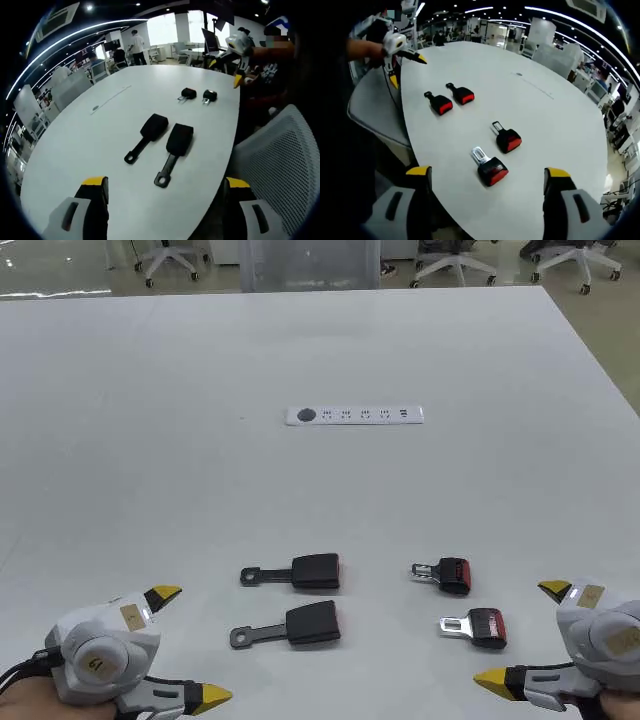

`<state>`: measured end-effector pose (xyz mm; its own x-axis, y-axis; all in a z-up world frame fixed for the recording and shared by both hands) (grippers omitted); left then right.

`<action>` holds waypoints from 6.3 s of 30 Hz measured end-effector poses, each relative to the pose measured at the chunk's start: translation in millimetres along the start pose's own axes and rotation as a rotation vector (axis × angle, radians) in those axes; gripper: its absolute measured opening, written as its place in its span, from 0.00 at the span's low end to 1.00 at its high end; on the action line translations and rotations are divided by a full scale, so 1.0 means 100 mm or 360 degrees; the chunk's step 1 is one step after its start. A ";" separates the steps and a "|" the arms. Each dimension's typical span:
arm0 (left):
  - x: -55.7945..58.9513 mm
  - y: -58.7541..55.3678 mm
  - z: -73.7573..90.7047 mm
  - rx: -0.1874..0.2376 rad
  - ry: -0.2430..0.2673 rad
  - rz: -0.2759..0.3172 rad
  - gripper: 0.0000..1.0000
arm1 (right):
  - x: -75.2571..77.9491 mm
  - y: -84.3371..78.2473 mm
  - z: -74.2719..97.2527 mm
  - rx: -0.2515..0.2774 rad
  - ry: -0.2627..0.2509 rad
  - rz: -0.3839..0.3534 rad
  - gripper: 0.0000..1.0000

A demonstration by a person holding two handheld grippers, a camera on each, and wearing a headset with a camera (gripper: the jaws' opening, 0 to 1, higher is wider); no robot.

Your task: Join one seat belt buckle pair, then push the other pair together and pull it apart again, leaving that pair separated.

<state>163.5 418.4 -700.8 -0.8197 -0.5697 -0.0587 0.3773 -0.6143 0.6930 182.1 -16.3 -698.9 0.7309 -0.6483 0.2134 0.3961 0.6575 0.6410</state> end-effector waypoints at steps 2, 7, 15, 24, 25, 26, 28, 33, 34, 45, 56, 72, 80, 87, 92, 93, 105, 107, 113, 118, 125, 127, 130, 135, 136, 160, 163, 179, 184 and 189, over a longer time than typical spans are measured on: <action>0.03 0.01 0.01 0.0013 -0.0005 -0.0005 0.99 | 0.00 0.01 0.01 0.0005 -0.0003 -0.0003 0.97; 0.04 0.01 0.03 0.0037 0.0005 0.0021 0.99 | -0.02 0.03 0.03 0.0012 -0.0003 -0.0002 0.97; 0.05 0.01 0.05 0.0054 0.0027 0.0037 0.99 | -0.01 0.04 0.03 0.0015 -0.0001 0.0008 0.97; 0.06 0.02 0.07 0.0059 0.0034 0.0030 0.99 | -0.05 0.09 0.00 0.0031 0.0011 0.0013 0.98; 0.06 0.02 0.07 0.0055 0.0030 0.0028 0.99 | -0.04 0.11 -0.01 0.0039 -0.0001 0.0010 0.99; 0.06 0.02 0.07 0.0052 0.0027 0.0024 1.00 | -0.04 0.11 -0.01 0.0040 -0.0002 0.0010 0.99; 0.07 0.03 0.07 0.0046 0.0026 0.0009 1.00 | -0.05 0.13 -0.01 0.0050 0.0005 0.0003 0.99; 0.07 0.04 0.07 0.0040 0.0027 -0.0012 0.99 | -0.04 0.13 0.01 0.0050 -0.0004 0.0014 0.99; 0.07 0.04 0.07 0.0040 0.0028 -0.0010 0.99 | -0.05 0.13 0.01 0.0048 0.0001 0.0013 0.99; 0.11 0.00 0.08 0.0039 0.0030 -0.0010 0.99 | -0.10 0.08 0.07 0.0031 -0.0019 0.0000 0.99; 0.09 0.03 0.08 0.0030 0.0033 -0.0070 0.99 | -0.05 0.03 0.09 0.0027 -0.0001 0.0052 0.93; 0.08 0.17 -0.18 -0.0010 -0.0055 -0.0126 0.82 | -0.10 0.04 -0.01 0.0106 0.0077 0.0187 0.78; 0.08 0.22 -0.44 -0.0084 -0.0098 -0.0291 0.71 | -0.12 -0.01 -0.19 0.0045 0.0147 0.0290 0.70; 0.05 0.22 -0.59 -0.0148 -0.0158 -0.0305 0.60 | -0.11 -0.04 -0.33 -0.0010 0.0225 0.0373 0.67; 0.03 0.27 -0.71 -0.0164 -0.0189 -0.0343 0.58 | -0.07 -0.05 -0.43 -0.0066 0.0276 0.0405 0.62; 0.03 0.28 -0.73 -0.0170 -0.0192 -0.0351 0.57 | -0.06 -0.05 -0.45 -0.0066 0.0275 0.0413 0.62; -0.02 0.39 -1.06 -0.0241 -0.0279 -0.0439 0.50 | 0.11 -0.10 -0.64 -0.0146 0.0341 0.0529 0.49; -0.02 0.40 -1.10 -0.0251 -0.0286 -0.0438 0.50 | 0.14 -0.11 -0.67 -0.0158 0.0353 0.0539 0.48; 0.02 0.41 -1.26 -0.0301 -0.0371 -0.0495 0.49 | 0.20 -0.18 -0.80 -0.0223 0.0466 0.0489 0.41; 0.02 0.42 -1.35 -0.0327 -0.0402 -0.0509 0.48 | 0.21 -0.21 -0.86 -0.0241 0.0505 0.0499 0.41; -0.01 0.41 -1.46 -0.0369 -0.0452 -0.0554 0.39 | 0.26 -0.26 -0.92 -0.0294 0.0546 0.0528 0.36; 0.00 0.41 -1.47 -0.0373 -0.0466 -0.0571 0.35 | 0.27 -0.25 -0.92 -0.0284 0.0552 0.0507 0.35; 0.00 0.41 -1.49 -0.0371 -0.0479 -0.0654 0.33 | 0.26 -0.25 -0.92 -0.0282 0.0571 0.0548 0.35; -0.01 0.40 -1.48 -0.0371 -0.0516 -0.0695 0.32 | 0.25 -0.23 -0.96 -0.0370 0.0651 0.0815 0.35; -0.02 0.40 -1.48 -0.0365 -0.0517 -0.0682 0.32 | 0.27 -0.23 -0.96 -0.0368 0.0659 0.0805 0.35; -0.01 0.40 -1.50 -0.0387 -0.0526 -0.0656 0.32 | 0.01 -0.07 -1.05 -0.0290 0.0643 0.0685 0.35; -0.02 0.40 -1.50 -0.0389 -0.0530 -0.0657 0.32 | -0.07 0.01 -1.11 -0.0269 0.0643 0.0685 0.35; -0.03 0.41 -1.50 -0.0385 -0.0553 -0.0635 0.32 | -0.44 0.48 -1.42 -0.0208 0.0680 0.0729 0.35; -0.04 0.40 -1.51 -0.0378 -0.0574 -0.0658 0.32 | -0.49 0.56 -1.47 -0.0198 0.0687 0.0727 0.35; -0.04 0.41 -1.51 -0.0388 -0.0582 -0.0666 0.32 | -0.55 0.64 -1.54 -0.0167 0.0697 0.0744 0.35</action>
<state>247.4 313.0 -780.7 -0.9984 -0.0548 -0.0101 0.0434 -0.8778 0.4770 253.1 120.5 -783.1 0.9896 -0.0823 0.1179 0.0169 0.8808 0.4733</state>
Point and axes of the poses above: the centre of the closed fingertips' face, and the gripper's own axes: z roughly backward along the fingers, x roughly to its right, y roughly out of its top, the point moved 9 cm from there along z, roughly backward along the fingers, and after that the axes turned 4 degrees about -y, right-handed, at the moved point
